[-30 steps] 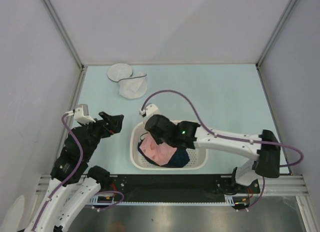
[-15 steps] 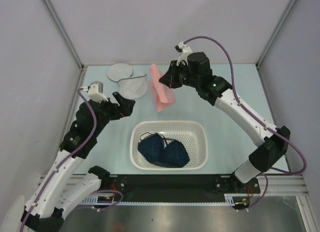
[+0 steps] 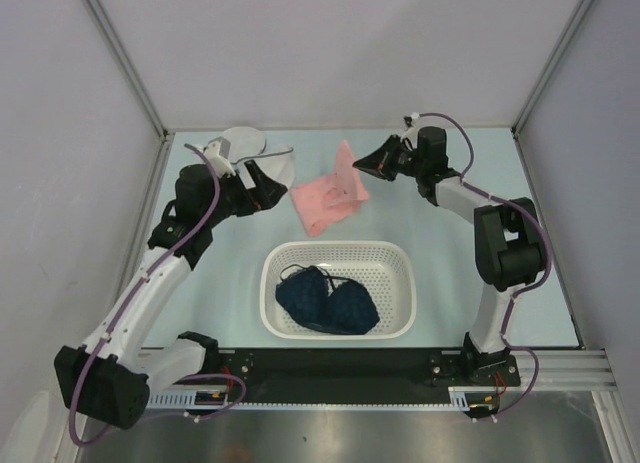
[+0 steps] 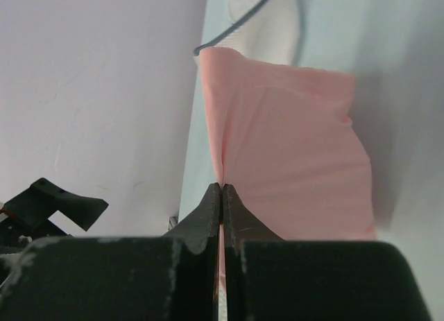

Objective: Place the bra in the laundry bag and zip it closed

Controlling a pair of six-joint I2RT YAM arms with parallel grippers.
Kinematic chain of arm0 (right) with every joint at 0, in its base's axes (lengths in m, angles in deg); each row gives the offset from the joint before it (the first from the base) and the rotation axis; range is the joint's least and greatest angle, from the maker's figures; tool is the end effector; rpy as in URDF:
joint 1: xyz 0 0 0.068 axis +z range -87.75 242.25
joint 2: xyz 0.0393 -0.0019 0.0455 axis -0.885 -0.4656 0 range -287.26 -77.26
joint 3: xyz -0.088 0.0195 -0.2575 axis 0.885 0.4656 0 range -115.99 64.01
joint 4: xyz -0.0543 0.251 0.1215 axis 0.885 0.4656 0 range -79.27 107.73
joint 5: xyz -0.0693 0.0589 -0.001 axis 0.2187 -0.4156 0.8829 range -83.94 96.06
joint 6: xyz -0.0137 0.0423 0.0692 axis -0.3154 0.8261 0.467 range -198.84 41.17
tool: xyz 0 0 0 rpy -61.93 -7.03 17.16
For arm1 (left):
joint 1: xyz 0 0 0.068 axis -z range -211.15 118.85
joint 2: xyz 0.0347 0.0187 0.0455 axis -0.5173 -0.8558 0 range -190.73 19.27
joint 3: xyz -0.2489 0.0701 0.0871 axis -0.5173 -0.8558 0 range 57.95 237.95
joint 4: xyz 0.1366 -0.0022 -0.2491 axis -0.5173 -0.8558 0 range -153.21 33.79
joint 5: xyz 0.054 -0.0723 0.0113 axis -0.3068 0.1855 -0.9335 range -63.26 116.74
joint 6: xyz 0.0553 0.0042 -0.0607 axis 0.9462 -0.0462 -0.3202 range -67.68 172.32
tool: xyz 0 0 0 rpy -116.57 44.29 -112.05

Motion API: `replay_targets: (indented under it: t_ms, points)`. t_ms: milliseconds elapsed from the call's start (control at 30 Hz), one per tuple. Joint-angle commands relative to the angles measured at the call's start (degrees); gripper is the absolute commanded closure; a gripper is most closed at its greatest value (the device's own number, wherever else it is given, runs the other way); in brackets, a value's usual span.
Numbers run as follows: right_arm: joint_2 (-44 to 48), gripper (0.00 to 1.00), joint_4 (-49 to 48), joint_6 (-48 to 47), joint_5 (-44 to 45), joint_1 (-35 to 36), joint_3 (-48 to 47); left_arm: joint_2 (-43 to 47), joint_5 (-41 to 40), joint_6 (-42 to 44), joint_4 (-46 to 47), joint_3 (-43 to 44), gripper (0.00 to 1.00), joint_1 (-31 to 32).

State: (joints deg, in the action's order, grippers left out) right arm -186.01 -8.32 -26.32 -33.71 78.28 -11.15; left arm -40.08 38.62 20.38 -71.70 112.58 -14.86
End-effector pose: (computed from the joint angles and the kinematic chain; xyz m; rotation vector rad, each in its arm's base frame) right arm 0.4555 0.1785 0.2322 0.0923 2.0239 1.4331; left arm 0.2777 -0.0965 0.3286 -0.1275 1.9874 -0.7547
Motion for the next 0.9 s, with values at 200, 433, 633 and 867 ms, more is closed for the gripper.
replay_targets:
  t_ms: [200, 433, 633, 867]
  points:
    - [0.65, 1.00, 7.52, -13.21, -2.33, -9.17, 4.23, -19.63, 10.27, -1.63, 9.24, 7.57, 0.07, 0.31]
    - [1.52, 1.00, 16.93, -22.18, 2.58, -11.03, 1.86, -31.24, 7.47, -3.74, 9.33, 16.20, 0.13, 1.81]
    - [1.26, 1.00, 23.95, -24.03, 6.01, -7.00, -3.40, -41.36, 4.92, 0.38, 1.52, 26.04, 0.12, 1.64]
    - [-2.94, 1.00, 31.61, -25.26, 20.94, 5.38, -15.07, -35.67, -1.33, -1.89, 5.99, 17.98, 0.14, -0.47]
